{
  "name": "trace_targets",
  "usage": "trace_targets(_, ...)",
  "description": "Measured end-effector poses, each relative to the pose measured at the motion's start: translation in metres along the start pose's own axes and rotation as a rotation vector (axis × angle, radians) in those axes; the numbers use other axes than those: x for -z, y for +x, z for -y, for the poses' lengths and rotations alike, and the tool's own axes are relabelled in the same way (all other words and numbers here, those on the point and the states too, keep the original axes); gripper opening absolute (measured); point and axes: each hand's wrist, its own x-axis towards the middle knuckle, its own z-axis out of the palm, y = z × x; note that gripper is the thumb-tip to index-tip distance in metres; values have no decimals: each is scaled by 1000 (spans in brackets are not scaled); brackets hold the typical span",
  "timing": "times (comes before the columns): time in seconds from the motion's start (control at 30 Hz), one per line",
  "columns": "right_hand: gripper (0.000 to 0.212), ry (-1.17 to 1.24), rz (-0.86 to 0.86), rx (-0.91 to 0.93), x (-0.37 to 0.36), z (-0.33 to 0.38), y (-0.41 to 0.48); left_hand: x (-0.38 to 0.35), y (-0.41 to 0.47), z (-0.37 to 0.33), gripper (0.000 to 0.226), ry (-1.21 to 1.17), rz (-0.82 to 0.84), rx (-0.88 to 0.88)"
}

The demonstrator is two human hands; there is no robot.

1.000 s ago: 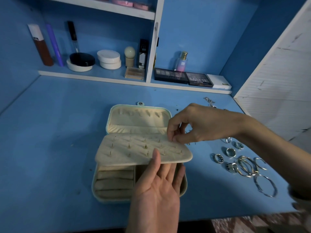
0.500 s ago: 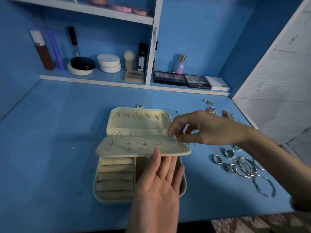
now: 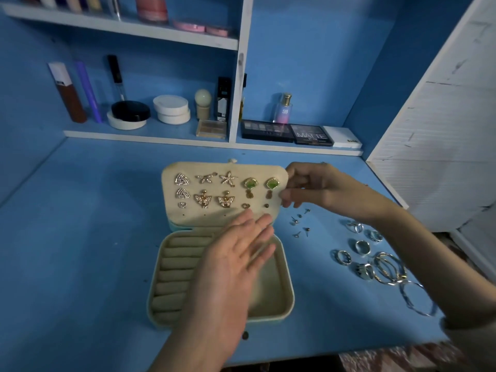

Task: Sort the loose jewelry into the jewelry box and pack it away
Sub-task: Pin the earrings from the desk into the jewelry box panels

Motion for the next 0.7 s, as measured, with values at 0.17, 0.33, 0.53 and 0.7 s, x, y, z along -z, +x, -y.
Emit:
trace_targets(0.17, 13, 28, -95, -63, -5, -7, 11, 31, 22, -43, 21, 599, -239, -628)
trace_targets(0.33, 10, 43, -102, -136, -6, -10, 20, 61, 73, -75, 21, 766, -249, -501)
trace_targets(0.53, 25, -12, -215, -161, 17, -22, 21, 73, 94, -78, 26, 818, -143, -571)
trace_targets(0.7, 20, -354, -445, -219, 33, -55, 20, 81, 101, -67, 23, 814, -129, -615)
